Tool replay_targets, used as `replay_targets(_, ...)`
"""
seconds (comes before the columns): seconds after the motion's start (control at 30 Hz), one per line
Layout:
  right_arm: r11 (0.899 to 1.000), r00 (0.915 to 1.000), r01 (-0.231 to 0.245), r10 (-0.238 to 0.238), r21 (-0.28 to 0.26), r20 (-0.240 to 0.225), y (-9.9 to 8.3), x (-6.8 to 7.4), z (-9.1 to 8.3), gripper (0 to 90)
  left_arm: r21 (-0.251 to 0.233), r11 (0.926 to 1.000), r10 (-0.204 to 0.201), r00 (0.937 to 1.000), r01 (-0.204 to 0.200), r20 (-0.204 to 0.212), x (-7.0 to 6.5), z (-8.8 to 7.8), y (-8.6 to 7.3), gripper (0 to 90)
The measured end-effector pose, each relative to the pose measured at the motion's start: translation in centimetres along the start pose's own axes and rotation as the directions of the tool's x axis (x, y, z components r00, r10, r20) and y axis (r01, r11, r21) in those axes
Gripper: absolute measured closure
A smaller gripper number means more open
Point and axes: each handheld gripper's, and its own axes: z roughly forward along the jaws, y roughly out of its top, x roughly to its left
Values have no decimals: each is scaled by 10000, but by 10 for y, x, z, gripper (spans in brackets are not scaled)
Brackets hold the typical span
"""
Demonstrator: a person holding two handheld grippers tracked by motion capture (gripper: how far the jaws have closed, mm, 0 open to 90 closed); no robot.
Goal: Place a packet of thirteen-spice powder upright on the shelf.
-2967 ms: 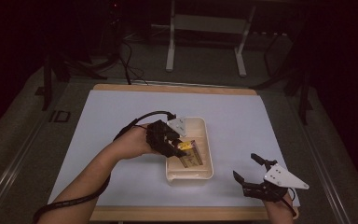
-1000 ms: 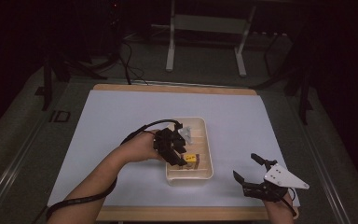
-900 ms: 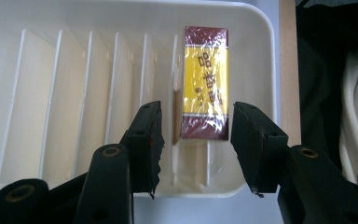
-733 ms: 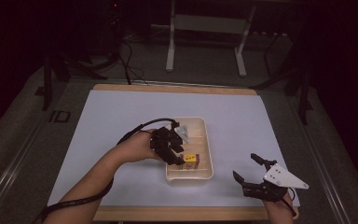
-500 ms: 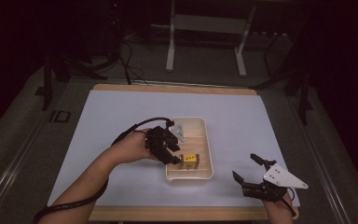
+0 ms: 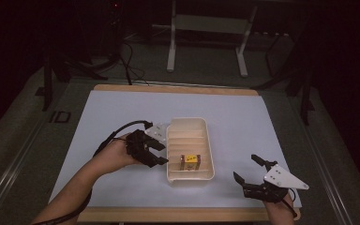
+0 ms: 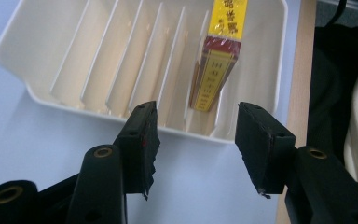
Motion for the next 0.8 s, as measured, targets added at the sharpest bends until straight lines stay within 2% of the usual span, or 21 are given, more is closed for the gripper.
replay_targets(0.07, 10000, 10000, 13, -13, -4, 10, 0, 0, 0, 146, 0, 10000, 0, 10000, 0, 0, 0, 0, 0, 493)
replay_targets(0.17, 10000, 10000, 22, -22, 13, 13, 0, 0, 0, 146, -140, 9994, -325, 9994, 323, -146, -1, -5, -11, 489)
replay_targets(0.2, 10000, 10000, 21, -21, 8, 11, 0, 0, 0, 146, -204, 9986, -488, 9988, 487, -84, -1, -5, -13, 437)
replay_targets(0.23, 10000, 10000, 21, -21, 8, 11, 0, 0, 0, 146, -254, 9980, -593, 9980, 587, -236, -2, -6, -16, 437)
replay_targets(0.3, 10000, 10000, 11, -11, 17, 19, 0, 0, 0, 146, -530, 9940, -986, 9932, 954, -623, -1, -8, -25, 323)
replay_targets(0.33, 10000, 10000, 11, -11, 17, 19, 0, 0, 0, 146, -530, 9940, -986, 9932, 954, -623, -1, -8, -25, 280)
replay_targets(0.37, 10000, 10000, 13, -13, 28, 21, 0, 0, 0, 146, -700, 9897, -1296, 9890, 1247, -709, 1, -9, -31, 258)
replay_targets(0.4, 10000, 10000, 13, -13, 28, 21, 0, 0, 0, 146, -700, 9897, -1296, 9890, 1247, -709, 1, -9, -31, 230)
replay_targets(0.43, 10000, 10000, 27, -27, 36, 18, 0, 1, 0, 146, -884, 9848, -1564, 9845, 1493, -789, 2, -10, -36, 193)
replay_targets(0.47, 10000, 10000, 28, -28, 31, 14, 0, 1, 0, 146, -884, 9848, -1564, 9845, 1493, -789, 2, -10, -36, 131)
replay_targets(0.5, 10000, 10000, 28, -28, 31, 14, 0, 1, 0, 146, -1015, 9826, -1624, 9846, 1555, -642, 2, -10, -38, 131)
replay_targets(0.57, 10000, 10000, 27, -27, 45, 16, 0, 1, 0, 146, -1323, 9750, -1919, 9768, 1786, -954, 3, -10, -46, 66)
replay_targets(0.6, 10000, 10000, 27, -27, 45, 16, 0, 1, 0, 146, -1323, 9750, -1919, 9768, 1786, -954, 3, -10, -46, 16)
replay_targets(0.63, 10000, 10000, 28, -28, 41, 21, 0, 1, 0, 146, -1377, 9729, -2006, 9741, 1856, -1048, 3, -9, -48, 12)
replay_targets(0.67, 10000, 10000, 30, -30, 37, 29, 0, 1, 0, 146, -1749, 9628, -2292, 9652, 2058, -1261, 3, -10, -53, 12)
replay_targets(0.7, 10000, 10000, 25, -25, 30, 30, 0, 1, 0, 146, -1749, 9628, -2292, 9652, 2058, -1261, 3, -10, -53, 12)
replay_targets(0.73, 10000, 10000, 25, -25, 33, 29, 0, 1, 0, 146, -2099, 9523, -2557, 9547, 2216, -1523, 3, -10, -58, 12)
replay_targets(0.77, 10000, 10000, 25, -25, 33, 29, 0, 1, 0, 146, -2099, 9523, -2557, 9547, 2216, -1523, 3, -10, -58, 12)
replay_targets(0.8, 10000, 10000, 28, -28, 55, 25, 0, 1, 0, 146, -2270, 9446, -2790, 9443, 2371, -1746, 2, -11, -62, 12)
